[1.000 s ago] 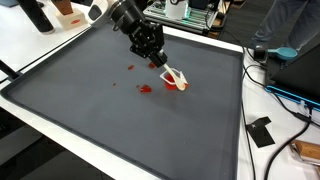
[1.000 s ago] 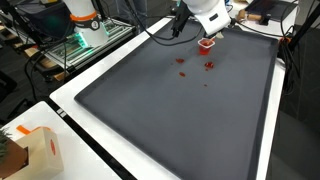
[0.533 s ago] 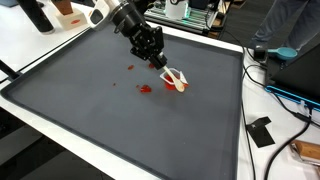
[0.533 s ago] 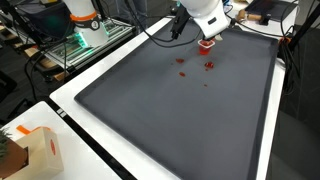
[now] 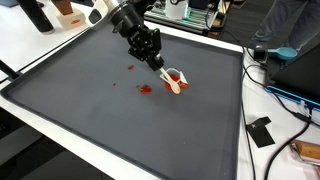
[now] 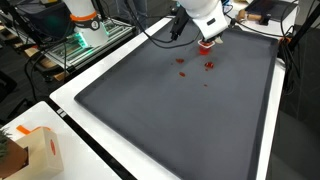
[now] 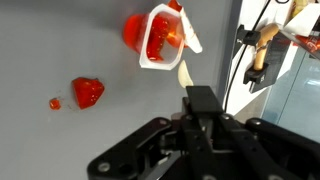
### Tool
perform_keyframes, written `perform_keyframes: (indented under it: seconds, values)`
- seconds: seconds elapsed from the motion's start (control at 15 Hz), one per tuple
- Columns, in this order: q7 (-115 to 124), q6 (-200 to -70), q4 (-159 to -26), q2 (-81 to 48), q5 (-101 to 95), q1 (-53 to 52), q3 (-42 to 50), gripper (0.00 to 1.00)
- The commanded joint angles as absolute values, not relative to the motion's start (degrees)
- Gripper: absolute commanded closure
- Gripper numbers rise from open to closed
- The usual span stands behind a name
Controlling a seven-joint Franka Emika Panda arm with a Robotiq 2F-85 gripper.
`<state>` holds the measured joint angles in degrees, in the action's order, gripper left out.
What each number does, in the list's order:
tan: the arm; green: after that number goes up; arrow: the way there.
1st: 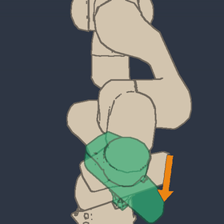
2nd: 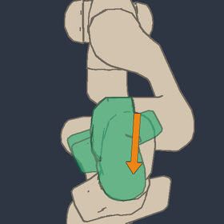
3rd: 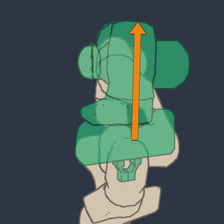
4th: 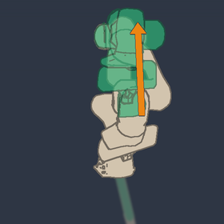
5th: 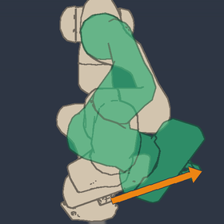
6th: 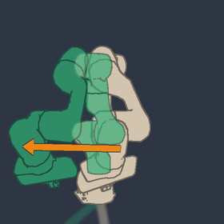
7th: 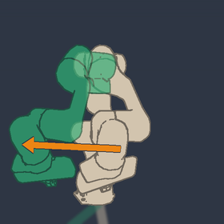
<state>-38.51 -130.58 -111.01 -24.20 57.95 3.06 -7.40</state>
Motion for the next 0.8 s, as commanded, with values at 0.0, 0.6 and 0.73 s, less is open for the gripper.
perform_keyframes:
  seconds: [0.0, 0.6, 0.73]
  values:
    - [-36.76, -132.49, -112.1, -22.8, 56.62, 1.61, -6.08, 0.97]
    - [-28.31, -134.34, -112.27, -19.59, 47.64, 0.64, -4.76, 0.97]
    - [-25.68, -134.71, -112.37, -18.54, 44.68, 0.59, -4.67, 0.97]
